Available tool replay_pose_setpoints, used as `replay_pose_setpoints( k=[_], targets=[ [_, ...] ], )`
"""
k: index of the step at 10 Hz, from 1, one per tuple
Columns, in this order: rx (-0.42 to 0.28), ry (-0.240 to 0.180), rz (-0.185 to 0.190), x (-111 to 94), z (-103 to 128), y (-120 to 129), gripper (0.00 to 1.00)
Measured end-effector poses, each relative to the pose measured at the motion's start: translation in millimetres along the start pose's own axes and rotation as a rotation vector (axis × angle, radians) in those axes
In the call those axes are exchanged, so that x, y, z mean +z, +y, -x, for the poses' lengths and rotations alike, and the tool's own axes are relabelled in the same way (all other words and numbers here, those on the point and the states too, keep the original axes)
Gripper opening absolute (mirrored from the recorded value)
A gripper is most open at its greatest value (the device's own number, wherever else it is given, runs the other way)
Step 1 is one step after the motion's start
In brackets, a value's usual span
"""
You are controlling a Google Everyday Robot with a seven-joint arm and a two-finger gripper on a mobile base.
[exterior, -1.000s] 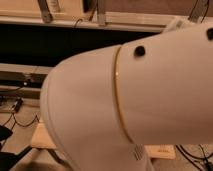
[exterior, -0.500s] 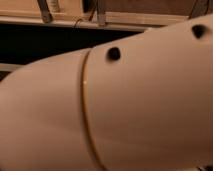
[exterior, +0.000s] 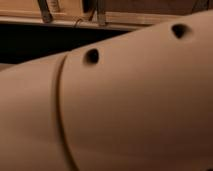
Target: Place the white sponge in the ceramic bowl
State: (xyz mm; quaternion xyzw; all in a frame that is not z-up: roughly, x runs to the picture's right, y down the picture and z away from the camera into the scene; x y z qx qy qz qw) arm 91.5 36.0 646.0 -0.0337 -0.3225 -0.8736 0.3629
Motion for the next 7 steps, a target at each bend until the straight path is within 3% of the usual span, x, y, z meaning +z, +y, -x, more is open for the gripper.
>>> replay_pose_setpoints(
  k=[2,4,7],
  targets=[
    [0.013,-0.008,0.004,0,4,4,0.8],
    [0.02,-0.029,-0.02,8,13,0,0.8],
    [-0.135,-0.1,-0.11,45,-7,-52,0.8]
  ],
)
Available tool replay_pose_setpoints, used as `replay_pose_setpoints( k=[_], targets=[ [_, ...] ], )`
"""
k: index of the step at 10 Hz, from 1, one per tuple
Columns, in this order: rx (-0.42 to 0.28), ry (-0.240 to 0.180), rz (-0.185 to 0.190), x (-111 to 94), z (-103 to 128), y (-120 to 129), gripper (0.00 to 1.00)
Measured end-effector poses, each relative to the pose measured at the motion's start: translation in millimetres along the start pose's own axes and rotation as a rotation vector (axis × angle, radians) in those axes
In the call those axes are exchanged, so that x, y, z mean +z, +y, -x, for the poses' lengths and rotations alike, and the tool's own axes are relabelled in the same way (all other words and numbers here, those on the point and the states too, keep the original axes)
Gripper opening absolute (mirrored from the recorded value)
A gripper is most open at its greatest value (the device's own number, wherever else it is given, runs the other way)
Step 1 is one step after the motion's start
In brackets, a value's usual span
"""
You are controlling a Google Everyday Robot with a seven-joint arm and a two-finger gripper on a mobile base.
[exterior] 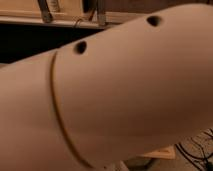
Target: Place the white sponge in the ceramic bowl
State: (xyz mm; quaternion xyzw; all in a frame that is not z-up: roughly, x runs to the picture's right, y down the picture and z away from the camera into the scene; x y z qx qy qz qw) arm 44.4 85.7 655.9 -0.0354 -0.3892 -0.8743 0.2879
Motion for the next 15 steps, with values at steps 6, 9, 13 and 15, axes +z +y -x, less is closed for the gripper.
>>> replay_pose_setpoints(
  k=[6,9,13,15],
  targets=[
    [-0.203,-0.028,-0.107,64,-60,-52,0.8],
    [-0.275,0.021,-0.1,84,-89,-50,0.8],
    [-0.381,0.078,-0.072,104,-122,-48,0.8],
    [-0.389,0.085,-0.071,105,-125,-48,0.8]
  ],
)
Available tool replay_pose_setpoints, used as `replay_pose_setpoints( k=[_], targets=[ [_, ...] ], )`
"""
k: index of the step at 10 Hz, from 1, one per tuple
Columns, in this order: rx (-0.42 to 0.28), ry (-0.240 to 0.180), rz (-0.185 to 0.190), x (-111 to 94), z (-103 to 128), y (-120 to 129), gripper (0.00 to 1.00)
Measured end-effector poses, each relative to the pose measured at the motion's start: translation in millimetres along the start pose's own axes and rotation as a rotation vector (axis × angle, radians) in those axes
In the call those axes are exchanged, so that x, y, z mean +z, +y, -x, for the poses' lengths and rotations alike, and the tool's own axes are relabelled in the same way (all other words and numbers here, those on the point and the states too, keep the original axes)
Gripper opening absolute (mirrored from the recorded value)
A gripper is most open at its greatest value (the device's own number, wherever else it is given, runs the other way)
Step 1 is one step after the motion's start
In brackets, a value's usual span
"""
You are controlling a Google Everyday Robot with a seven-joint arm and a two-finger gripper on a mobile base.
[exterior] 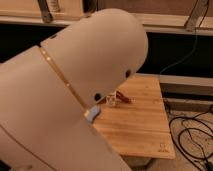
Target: Place the white sponge in the ceramic bowl
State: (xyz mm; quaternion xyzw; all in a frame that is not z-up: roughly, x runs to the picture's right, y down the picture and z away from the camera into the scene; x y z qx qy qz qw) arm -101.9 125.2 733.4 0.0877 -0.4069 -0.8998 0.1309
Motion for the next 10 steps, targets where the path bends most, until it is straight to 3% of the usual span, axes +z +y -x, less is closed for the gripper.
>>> replay_pose_setpoints(
  k=[4,6,10],
  targets=[
    [0.017,-0.004,0.0,4,7,2,0.8],
    [0.053,-0.022,0.008,25,23,15,0.8],
    [0.029,-0.042,0.034,50,21,46,0.8]
  ],
)
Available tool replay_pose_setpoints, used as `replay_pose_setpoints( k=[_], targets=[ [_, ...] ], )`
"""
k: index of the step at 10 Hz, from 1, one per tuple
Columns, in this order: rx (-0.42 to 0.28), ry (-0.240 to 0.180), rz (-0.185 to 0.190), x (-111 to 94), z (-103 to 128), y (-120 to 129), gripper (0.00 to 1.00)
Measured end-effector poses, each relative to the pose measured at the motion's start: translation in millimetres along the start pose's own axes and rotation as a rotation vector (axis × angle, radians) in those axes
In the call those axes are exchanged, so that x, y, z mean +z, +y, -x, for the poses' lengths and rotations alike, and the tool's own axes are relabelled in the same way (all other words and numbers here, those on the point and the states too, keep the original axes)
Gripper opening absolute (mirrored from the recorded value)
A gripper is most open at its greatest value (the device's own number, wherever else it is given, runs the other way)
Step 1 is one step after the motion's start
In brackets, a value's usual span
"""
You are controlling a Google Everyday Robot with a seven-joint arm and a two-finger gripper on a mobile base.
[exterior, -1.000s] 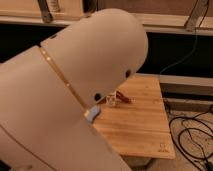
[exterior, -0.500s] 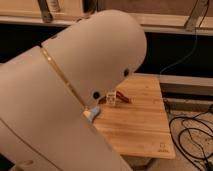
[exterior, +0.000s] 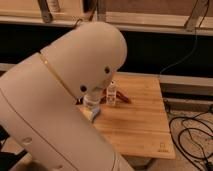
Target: Place the white sponge in the ceramic bowl
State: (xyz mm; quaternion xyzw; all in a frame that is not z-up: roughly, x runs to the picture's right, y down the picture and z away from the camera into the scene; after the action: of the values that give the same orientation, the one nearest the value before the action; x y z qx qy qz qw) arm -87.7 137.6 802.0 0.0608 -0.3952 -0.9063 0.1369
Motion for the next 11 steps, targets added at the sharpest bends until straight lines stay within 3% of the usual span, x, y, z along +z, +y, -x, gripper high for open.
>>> replay_pose_setpoints(
  k=[3,7,11],
  targets=[
    [0.02,0.0,0.025,10,5,20,0.8],
    [0.085,0.008,0.001,32,23,22,0.8],
    [0.088,0.009,-0.001,33,24,22,0.8]
  ],
)
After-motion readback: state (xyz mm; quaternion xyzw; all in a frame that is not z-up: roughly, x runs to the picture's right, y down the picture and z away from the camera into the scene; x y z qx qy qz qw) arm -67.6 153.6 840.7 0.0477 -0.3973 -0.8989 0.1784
